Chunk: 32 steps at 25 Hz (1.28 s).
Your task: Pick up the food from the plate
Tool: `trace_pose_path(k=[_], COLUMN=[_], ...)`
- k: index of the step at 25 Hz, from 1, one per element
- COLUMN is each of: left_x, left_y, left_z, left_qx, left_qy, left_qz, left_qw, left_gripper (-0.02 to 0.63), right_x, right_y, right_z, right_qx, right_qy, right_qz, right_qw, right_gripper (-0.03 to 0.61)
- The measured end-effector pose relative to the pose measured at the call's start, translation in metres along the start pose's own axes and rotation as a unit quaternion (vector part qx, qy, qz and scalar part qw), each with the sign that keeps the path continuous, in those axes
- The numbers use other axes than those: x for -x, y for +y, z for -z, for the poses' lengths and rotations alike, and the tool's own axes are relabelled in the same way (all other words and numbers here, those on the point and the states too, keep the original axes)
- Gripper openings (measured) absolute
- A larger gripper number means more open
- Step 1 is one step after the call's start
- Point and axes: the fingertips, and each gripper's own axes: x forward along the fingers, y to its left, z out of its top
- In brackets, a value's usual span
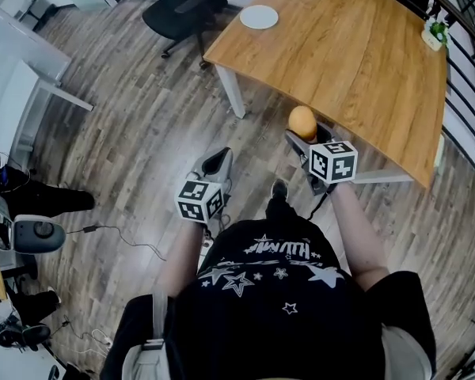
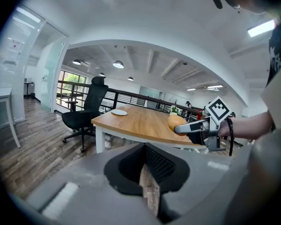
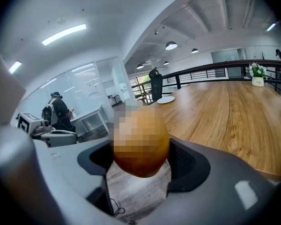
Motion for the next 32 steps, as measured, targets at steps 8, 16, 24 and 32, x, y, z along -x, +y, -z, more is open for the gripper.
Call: trace_pose_path(k=[8,16,24,32], left_x=[0.027,0.044,0.057,0.063], left_y=[-0.014,-0.031,-0.047,-0.051], left_z=[0.012,0.020,0.036,0.040], left_qx=[-0.006,-0.009,-0.014,-0.019], left_qy=[-0.007,-0.013,-0.005,-0.007], left_qz=[0.012,0.021,0.037,0.043], left_qw=[0.9999,0.9996,0.9992,0.9989], left_gripper=[0.002,0.002,0.002,0.002], right_x=[0.030,0.056,0.080,0.091], right_y=[0.018,0.026,0.031,0.034], right_z=[0.020,0.035,0.057,0.069], right_qx=[0.001,0.000,-0.007,-0.014], right_qy=[-0.003,-0.007,-0.008,-0.010], right_qz=[0.017,0.027,0.041,0.050], right_qw=[1.000,1.000,0.999,0.999], right_gripper=[0.342,0.342,0.342,0.342])
